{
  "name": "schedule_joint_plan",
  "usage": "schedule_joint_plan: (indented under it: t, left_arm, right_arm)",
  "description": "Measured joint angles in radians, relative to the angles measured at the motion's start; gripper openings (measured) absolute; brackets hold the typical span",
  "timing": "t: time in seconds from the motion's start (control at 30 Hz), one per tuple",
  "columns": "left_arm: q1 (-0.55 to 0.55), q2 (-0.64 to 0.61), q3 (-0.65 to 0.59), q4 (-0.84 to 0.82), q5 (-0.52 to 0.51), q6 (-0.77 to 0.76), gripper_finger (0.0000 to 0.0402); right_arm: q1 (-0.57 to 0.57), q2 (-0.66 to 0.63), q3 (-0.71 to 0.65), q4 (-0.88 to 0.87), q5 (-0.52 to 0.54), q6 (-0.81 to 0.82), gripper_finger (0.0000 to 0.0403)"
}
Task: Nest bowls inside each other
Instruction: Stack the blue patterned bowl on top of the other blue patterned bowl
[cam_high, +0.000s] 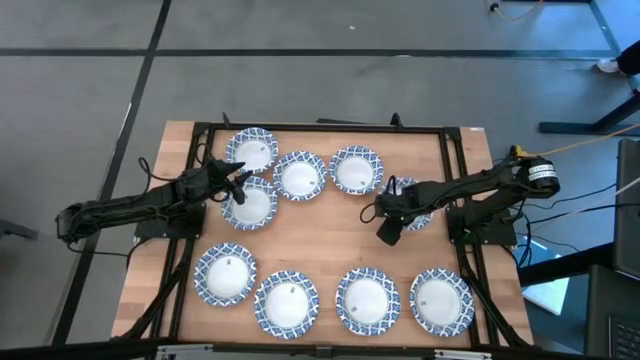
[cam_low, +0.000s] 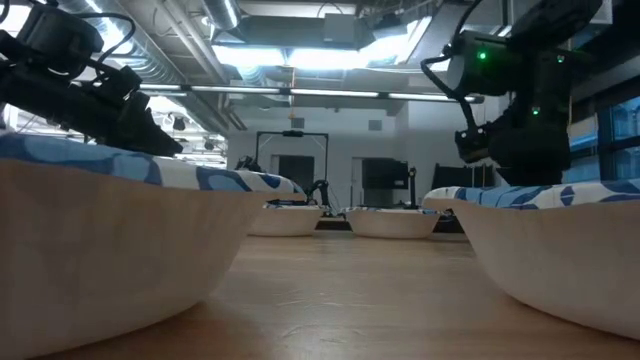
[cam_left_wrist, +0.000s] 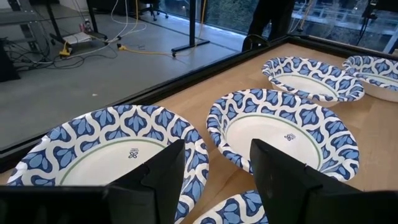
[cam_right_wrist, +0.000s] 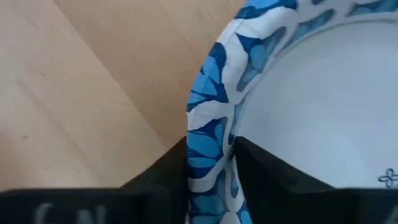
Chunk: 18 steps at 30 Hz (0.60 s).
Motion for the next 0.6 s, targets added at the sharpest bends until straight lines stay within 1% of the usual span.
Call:
schedule_joint_plan:
  t: [0.17,0.33,0.43,0.6]
  left_arm:
    - [0.0,0.0,0.0,0.0,0.0,0.0,0.0176]
    - [0.0,0.0,0.0,0.0,0.0,0.0,0.0176]
    - [0.0,0.0,0.0,0.0,0.0,0.0,0.0176]
    - [0.0,0.0,0.0,0.0,0.0,0.0,0.0176]
  right_arm:
    - [0.0,0.0,0.043,-0.005,0.002,-0.032,0.0056]
    - [0.0,0.0,0.108,-0.012,0.002,-0.08,0.0016]
    - [0.0,0.0,0.159,-0.037,0.002,-0.105,0.0006]
    - [0.0,0.0,0.273,-0.14,0.002,-0.112,0.0012]
